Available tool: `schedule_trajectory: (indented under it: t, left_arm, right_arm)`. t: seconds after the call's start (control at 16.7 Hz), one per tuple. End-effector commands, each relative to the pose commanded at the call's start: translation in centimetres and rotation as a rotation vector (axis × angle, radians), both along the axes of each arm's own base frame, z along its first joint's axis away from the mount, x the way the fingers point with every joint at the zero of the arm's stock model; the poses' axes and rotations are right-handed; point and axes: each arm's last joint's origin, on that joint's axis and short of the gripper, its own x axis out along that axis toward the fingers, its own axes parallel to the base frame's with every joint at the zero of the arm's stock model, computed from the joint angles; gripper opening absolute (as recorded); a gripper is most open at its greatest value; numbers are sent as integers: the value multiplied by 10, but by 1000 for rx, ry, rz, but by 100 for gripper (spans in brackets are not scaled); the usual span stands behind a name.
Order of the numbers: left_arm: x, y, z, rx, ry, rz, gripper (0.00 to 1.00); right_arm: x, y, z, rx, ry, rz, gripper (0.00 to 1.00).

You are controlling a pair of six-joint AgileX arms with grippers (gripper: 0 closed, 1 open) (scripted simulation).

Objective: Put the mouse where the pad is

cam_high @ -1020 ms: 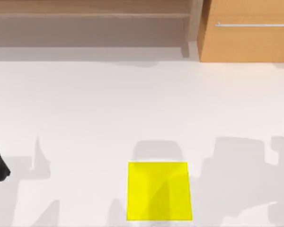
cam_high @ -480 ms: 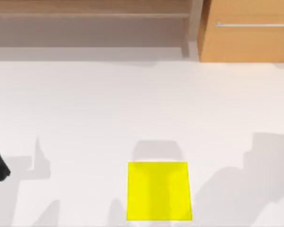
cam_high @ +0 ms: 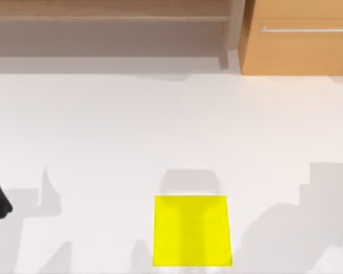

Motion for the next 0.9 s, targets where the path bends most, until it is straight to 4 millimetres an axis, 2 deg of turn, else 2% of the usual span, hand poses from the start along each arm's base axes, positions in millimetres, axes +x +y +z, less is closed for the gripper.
schedule_trajectory:
  t: [0.72,0.9]
  left_arm:
    - [0,0,0,0,0,0,100]
    - [0,0,0,0,0,0,100]
  right_arm:
    - [0,0,0,0,0,0,2]
    - [0,0,0,0,0,0,0]
